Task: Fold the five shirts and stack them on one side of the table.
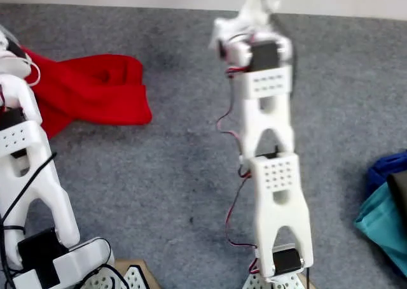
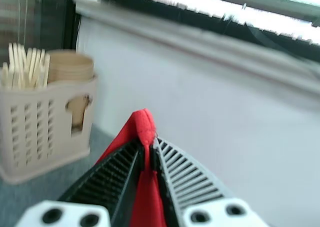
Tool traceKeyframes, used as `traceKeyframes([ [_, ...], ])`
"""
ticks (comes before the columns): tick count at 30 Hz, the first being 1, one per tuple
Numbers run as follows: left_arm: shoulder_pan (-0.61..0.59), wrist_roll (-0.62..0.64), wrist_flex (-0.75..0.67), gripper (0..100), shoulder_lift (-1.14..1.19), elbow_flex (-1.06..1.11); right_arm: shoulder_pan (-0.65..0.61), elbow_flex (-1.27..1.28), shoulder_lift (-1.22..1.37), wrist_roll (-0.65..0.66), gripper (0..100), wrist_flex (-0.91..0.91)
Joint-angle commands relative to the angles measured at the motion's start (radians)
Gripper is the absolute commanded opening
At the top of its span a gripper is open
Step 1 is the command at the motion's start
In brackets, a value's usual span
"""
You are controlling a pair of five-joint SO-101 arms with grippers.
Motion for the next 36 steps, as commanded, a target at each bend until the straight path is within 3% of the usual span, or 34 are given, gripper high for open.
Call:
traceKeyframes([
  [1, -0.016, 0.003, 0.002, 1, -0.038, 0.062, -0.099, -0.088, 0.091, -0.161, 10.4, -0.022],
  [4, -0.016, -0.005, 0.002, 1, -0.038, 0.139, -0.194, -0.090, 0.153, -0.175, 13.1, -0.059],
  [7, -0.015, -0.109, 0.000, 1, -0.038, 0.197, -0.257, -0.081, 0.182, -0.175, 13.8, -0.139],
  [13, -0.016, -0.163, 0.000, 1, -0.038, 0.266, -0.286, -0.081, 0.239, -0.169, 14.0, -0.320],
  [29, -0.056, -0.164, 0.000, 1, -0.036, 0.321, -0.412, -0.081, 0.308, -0.164, 14.2, -0.291],
  [36, -0.065, -0.164, 0.000, 1, -0.036, 0.321, -0.444, -0.088, 0.364, -0.084, 14.2, -0.291],
])
